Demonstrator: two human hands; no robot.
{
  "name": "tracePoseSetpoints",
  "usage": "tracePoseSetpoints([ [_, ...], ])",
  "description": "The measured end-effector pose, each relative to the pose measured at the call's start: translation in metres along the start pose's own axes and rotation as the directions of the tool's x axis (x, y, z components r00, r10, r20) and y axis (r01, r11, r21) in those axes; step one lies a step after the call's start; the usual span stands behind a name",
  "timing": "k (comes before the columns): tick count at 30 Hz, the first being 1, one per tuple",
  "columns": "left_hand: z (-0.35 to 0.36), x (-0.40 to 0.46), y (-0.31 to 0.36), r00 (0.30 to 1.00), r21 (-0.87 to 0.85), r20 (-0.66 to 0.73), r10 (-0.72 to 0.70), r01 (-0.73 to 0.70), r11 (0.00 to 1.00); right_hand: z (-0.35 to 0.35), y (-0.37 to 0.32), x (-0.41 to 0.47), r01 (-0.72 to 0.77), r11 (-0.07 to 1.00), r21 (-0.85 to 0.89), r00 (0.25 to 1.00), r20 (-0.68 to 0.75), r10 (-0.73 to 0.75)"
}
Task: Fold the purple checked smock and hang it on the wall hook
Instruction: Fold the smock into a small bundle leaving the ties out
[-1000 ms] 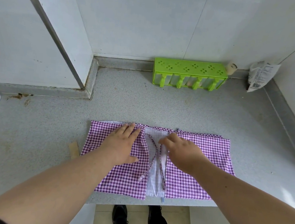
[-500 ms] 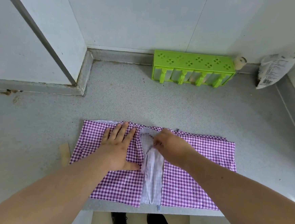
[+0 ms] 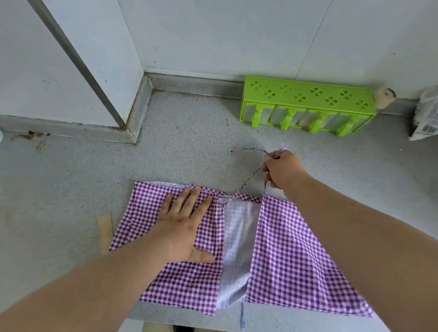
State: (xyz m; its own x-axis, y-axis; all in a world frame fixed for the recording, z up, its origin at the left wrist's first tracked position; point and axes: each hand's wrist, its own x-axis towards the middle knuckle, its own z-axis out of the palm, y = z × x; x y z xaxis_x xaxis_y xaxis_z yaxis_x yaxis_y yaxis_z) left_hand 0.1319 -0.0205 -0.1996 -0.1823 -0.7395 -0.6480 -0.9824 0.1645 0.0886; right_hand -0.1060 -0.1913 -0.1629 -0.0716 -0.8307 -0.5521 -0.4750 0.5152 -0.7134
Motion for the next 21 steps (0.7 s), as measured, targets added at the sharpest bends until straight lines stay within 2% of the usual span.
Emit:
tracePoseSetpoints([
  [3, -0.003, -0.001, 0.002, 1.0, 0.003, 0.01, -0.008, 0.008, 1.0, -0.001, 0.006, -0.005, 0.043, 0.984, -0.173, 0.996, 0.089, -0.028],
  [6, -0.009, -0.003, 0.004, 1.0, -0.019, 0.013, -0.015, 0.015, 1.0, -0.003, 0.015, -0.026, 0.182, 0.938, -0.296, 0.979, 0.14, -0.146],
  [9, -0.025, -0.004, 0.011, 0.991, -0.077, -0.132, 0.009, -0.019, 0.997, -0.007, 0.029, -0.047, 0.288, 0.858, -0.426, 0.957, 0.09, -0.276],
  [12, -0.046, 0.001, 0.026, 0.933, -0.051, -0.342, 0.112, -0.138, 0.989, -0.01, 0.046, -0.066, 0.377, 0.753, -0.539, 0.904, 0.037, -0.426],
  [15, -0.059, 0.013, 0.042, 0.886, 0.076, -0.381, 0.266, -0.257, 0.963, -0.011, 0.061, -0.081, 0.466, 0.618, -0.633, 0.841, 0.1, -0.532],
  [17, -0.063, 0.022, 0.051, 0.885, 0.125, -0.335, 0.323, -0.298, 0.946, -0.012, 0.069, -0.088, 0.5, 0.505, -0.704, 0.824, 0.209, -0.526],
  [19, -0.065, 0.029, 0.053, 0.889, 0.082, -0.335, 0.313, -0.303, 0.949, -0.013, 0.077, -0.092, 0.523, 0.428, -0.738, 0.82, 0.298, -0.489],
  [21, -0.065, 0.032, 0.051, 0.9, -0.004, -0.362, 0.244, -0.264, 0.965, -0.015, 0.082, -0.094, 0.512, 0.435, -0.741, 0.835, 0.31, -0.454],
])
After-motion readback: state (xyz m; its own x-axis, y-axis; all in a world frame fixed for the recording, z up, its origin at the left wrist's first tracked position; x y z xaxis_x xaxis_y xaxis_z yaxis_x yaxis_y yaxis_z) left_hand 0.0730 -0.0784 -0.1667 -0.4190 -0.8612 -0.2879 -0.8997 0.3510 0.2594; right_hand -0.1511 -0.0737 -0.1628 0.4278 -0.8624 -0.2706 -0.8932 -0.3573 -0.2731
